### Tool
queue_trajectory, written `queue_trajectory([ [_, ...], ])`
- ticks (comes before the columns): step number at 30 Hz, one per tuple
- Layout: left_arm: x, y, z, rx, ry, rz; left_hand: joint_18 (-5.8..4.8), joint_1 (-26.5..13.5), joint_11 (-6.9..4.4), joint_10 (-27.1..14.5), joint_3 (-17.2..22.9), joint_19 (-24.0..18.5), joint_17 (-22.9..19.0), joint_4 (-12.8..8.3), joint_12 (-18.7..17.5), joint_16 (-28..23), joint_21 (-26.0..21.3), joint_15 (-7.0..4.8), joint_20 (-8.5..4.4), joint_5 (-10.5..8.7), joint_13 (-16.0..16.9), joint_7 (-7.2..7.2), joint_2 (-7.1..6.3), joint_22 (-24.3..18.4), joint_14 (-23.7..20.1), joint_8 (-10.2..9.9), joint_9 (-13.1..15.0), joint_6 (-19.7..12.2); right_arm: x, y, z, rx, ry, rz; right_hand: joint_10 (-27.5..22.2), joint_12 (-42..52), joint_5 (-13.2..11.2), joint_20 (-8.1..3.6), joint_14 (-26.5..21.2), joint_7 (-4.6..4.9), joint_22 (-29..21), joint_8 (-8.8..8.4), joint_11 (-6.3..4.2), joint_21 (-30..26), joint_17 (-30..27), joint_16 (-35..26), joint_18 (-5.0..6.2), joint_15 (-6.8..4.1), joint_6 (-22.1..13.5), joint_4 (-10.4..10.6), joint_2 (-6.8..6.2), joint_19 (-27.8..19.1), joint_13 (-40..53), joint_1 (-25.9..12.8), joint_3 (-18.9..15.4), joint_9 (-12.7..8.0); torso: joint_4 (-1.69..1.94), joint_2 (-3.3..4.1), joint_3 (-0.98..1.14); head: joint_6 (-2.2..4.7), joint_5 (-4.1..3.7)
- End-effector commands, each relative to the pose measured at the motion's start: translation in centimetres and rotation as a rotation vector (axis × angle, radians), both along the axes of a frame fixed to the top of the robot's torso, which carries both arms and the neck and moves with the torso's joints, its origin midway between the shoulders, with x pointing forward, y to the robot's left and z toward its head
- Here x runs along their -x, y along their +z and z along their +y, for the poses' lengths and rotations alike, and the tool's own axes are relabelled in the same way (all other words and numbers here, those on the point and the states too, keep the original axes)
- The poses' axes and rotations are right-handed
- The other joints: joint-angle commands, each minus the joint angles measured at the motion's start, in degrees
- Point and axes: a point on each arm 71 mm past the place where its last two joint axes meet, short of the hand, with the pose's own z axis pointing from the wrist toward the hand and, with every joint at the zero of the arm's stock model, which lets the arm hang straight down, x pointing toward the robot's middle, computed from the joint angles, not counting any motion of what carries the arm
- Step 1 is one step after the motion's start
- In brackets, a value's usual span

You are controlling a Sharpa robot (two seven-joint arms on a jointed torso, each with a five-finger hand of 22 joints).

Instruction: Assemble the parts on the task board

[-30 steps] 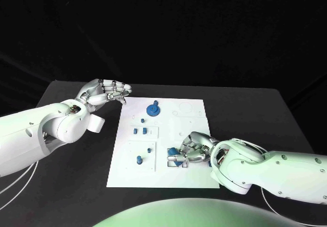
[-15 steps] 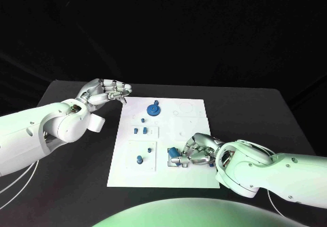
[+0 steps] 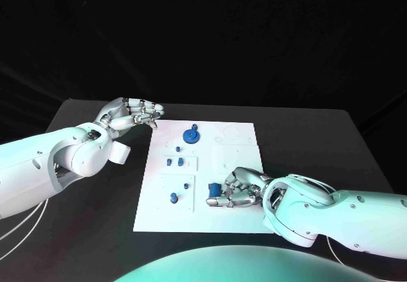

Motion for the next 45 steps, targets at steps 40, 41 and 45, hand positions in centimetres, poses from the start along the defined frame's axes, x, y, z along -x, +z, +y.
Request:
queue_trajectory([
  [40,0.1,0.0,0.3,0.006,-0.002,0.005,0.67,-0.2,0.01,-0.5,0.1,-0.3,0.0,-0.5,0.5,-0.3,0.2,0.11,-0.01,0.4,0.0,0.17,0.66,0.1,-0.4,0.1,-0.1,-0.1,-0.7,1.0,-3.5,0.019,-0.033,-0.114,2.8,-0.8,-0.8,-0.24,5.0,0.4,11.2,-1.35,-0.08,-0.7,9.9,0.1,-0.56,-0.29,-1.1,-0.3,2.33,1.5,9.5,13.3,3.1,-1.7,-0.16,-0.11,-0.04,-0.04,0.02],
  [41,0.1,0.0,0.3,0.005,-0.001,0.005,0.67,-0.2,0.01,-0.5,0.1,-0.3,0.0,-0.5,0.5,-0.3,0.2,0.11,-0.01,0.4,0.0,0.17,0.66,0.1,-0.4,0.1,-0.1,-0.1,-0.8,1.2,-4.0,0.013,-0.044,-0.129,2.8,-0.9,-0.8,-0.23,5.0,0.41,11.1,-1.38,-0.06,-0.8,9.9,0.1,-0.55,-0.27,-1.2,-0.3,2.25,1.5,9.4,13.4,3.1,-1.7,-0.17,-0.12,-0.05,-0.05,-0.07],
  [45,0.1,0.0,0.3,0.005,0.0,0.004,0.67,-0.2,0.01,-0.5,0.1,-0.3,0.0,-0.5,0.5,-0.3,0.2,0.11,-0.01,0.4,0.0,0.17,0.66,0.1,-0.4,0.1,-0.1,-0.1,-1.3,1.9,-6.3,0.018,-0.086,-0.162,2.5,-1.4,-0.7,-0.03,4.9,0.72,11.0,-1.88,0.21,-1.2,9.6,0.0,-0.49,-0.04,-1.8,-0.4,1.78,1.3,9.2,15.2,3.3,-1.9,-0.2,-0.23,-0.12,-0.09,-0.54],
])
